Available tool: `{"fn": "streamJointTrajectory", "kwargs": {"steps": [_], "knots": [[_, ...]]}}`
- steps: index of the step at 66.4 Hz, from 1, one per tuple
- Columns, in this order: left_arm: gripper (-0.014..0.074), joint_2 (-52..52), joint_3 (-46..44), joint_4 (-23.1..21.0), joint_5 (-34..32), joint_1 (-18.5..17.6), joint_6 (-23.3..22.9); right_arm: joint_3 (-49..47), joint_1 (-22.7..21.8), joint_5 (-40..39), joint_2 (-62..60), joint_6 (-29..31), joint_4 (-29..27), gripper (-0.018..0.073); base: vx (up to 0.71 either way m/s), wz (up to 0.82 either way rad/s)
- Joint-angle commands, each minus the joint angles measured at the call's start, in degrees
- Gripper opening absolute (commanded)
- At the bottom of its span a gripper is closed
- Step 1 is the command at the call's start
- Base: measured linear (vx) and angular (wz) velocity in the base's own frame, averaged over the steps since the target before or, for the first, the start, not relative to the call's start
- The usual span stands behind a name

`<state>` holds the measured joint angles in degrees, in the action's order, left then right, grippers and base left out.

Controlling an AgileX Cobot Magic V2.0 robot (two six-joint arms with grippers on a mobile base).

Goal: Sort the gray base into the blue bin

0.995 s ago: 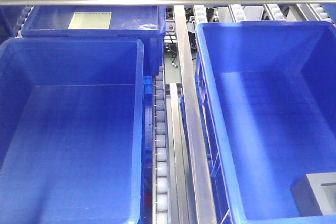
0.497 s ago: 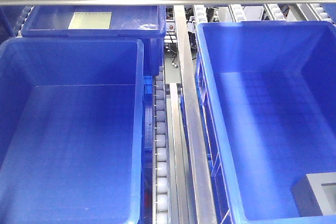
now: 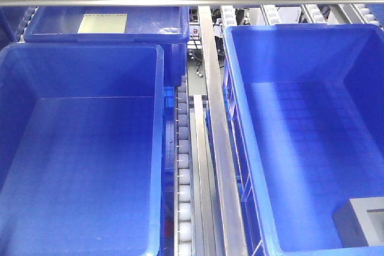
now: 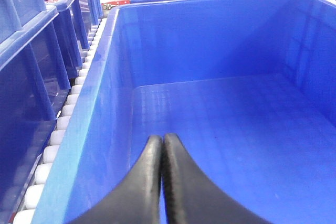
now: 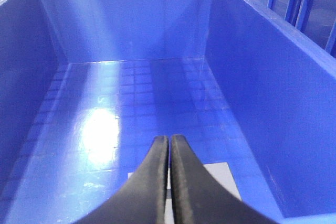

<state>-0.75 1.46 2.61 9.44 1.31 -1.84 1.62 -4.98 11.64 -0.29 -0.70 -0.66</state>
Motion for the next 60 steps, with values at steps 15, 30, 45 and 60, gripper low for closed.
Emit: {"fn": "streamJointTrajectory", "kwargs": {"steps": [15,30,45,60], "knots": [[-0.0006,-0.71,-1.15,-0.10,-3.82,0.14,-0.16,0.09,-0.22,-3.04,1.08,0.70,0.25,-0.0005,0.00,0.00],[-0.0006,-0.71,-1.15,-0.10,-3.82,0.14,-0.16,0.09,-0.22,-3.04,1.08,0.70,0.25,-0.0005,0.00,0.00],[-0.0006,-0.71,-1.15,-0.10,-3.82,0.14,-0.16,0.09,-0.22,-3.04,1.08,0.70,0.25,-0.0005,0.00,0.00],[-0.0006,-0.71,-1.15,-0.10,-3.82,0.14,-0.16,0.09,-0.22,-3.04,1.08,0.70,0.25,-0.0005,0.00,0.00]]}}
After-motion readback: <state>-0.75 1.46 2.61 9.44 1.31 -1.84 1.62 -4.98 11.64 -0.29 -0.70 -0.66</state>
